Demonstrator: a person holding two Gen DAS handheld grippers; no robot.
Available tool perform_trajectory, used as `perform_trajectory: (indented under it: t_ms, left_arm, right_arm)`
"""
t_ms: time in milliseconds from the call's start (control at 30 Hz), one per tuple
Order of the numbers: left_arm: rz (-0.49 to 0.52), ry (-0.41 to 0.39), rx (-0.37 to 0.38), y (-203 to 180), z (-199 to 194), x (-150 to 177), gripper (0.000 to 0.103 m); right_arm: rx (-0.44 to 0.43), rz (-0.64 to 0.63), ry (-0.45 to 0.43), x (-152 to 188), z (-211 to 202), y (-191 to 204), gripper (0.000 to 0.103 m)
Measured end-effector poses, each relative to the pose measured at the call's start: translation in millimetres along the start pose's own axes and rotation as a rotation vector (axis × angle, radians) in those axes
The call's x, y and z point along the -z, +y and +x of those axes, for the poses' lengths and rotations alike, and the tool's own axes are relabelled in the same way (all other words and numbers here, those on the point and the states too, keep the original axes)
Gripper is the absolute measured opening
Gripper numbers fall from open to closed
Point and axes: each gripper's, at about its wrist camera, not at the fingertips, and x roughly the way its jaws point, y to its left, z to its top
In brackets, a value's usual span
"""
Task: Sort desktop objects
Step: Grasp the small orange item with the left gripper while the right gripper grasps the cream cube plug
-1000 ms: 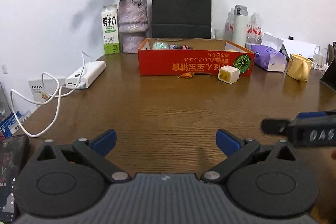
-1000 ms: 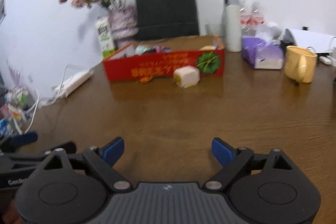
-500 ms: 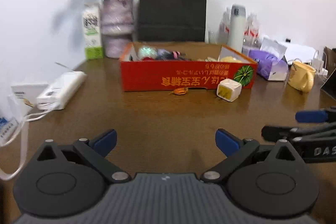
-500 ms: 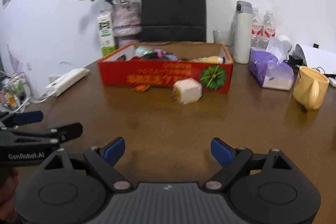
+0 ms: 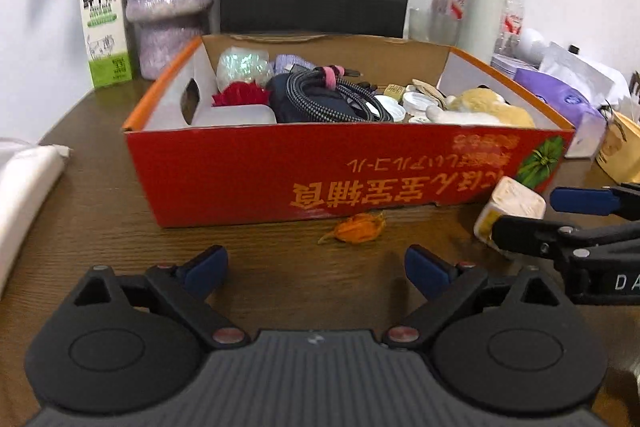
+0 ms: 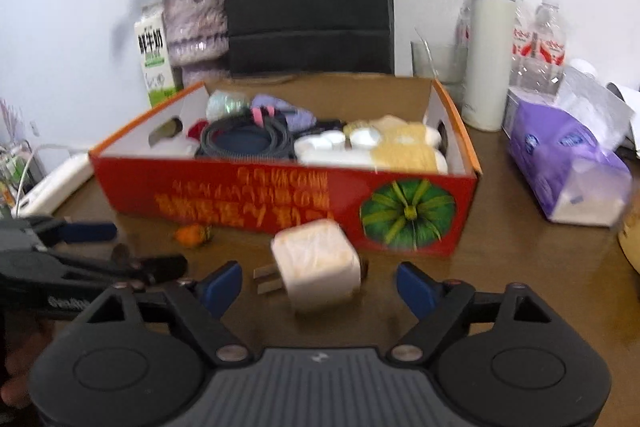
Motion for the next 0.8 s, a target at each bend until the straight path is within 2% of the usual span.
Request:
perform_trajectory:
  t_ms: [33, 100, 133, 167, 233, 300, 367, 433, 467, 567, 667, 733, 767, 800]
  left_arm:
    - [-0.005, -0.005, -0.005, -1, 3, -2, 0.097]
    - [-0.014, -0.013, -0.023, -4, 7, -5, 0.077]
    - [-0.008, -0.02, -0.043, -7, 8, -5, 0.073]
    - [0.004, -0.02, -0.056, -10, 8, -6, 0.069]
    - [0.011, -0.023, -0.053, -14, 6, -5, 0.054]
    - [0.008, -0.024, -0.028, -16, 1, -3, 0.025]
    - [0.005, -0.02, 0.0, -16, -2, -1, 0.015]
    - [0.006, -0.017, 0.029, -15, -5, 1, 0.011]
    - [0.008, -0.008, 0.041, -15, -7, 2, 0.003]
    - [-0.021, 0.003, 0.1, -13, -16, 8, 0.002]
    - [-0.01, -0.033, 0.083, -17, -25, 12, 0.003]
    - [-0.01, -0.072, 0.029, -19, -24, 10, 0.021]
    - [-0.001, -0.079, -0.009, -22, -19, 8, 0.053]
    - [0.002, -0.084, -0.026, -24, -15, 6, 0.07]
  right_arm:
    - [-0.005, 0.001, -0.006, -2, 3, 0, 0.082]
    - [-0.023, 0.007, -0.012, -4, 8, -2, 0.069]
    - [-0.029, 0.012, -0.007, -4, 9, -2, 0.055]
    - [-0.042, 0.016, -0.009, -2, 8, -3, 0.051]
    - [-0.06, 0.022, -0.014, 1, 5, -6, 0.051]
    - [-0.056, 0.034, -0.008, 3, 0, -6, 0.051]
    - [-0.065, 0.027, -0.003, 7, -6, -5, 0.051]
    - [-0.08, 0.011, -0.005, 13, -13, -3, 0.051]
    - [-0.078, 0.005, -0.009, 16, -17, -2, 0.051]
    - [-0.095, 0.01, -0.02, 23, -28, -2, 0.051]
    - [-0.109, 0.04, -0.027, 27, -37, -6, 0.051]
    - [-0.092, 0.058, -0.039, 30, -41, -9, 0.051]
    - [-0.091, 0.075, -0.041, 32, -43, -11, 0.051]
    - [-0.098, 0.093, -0.039, 33, -43, -14, 0.051]
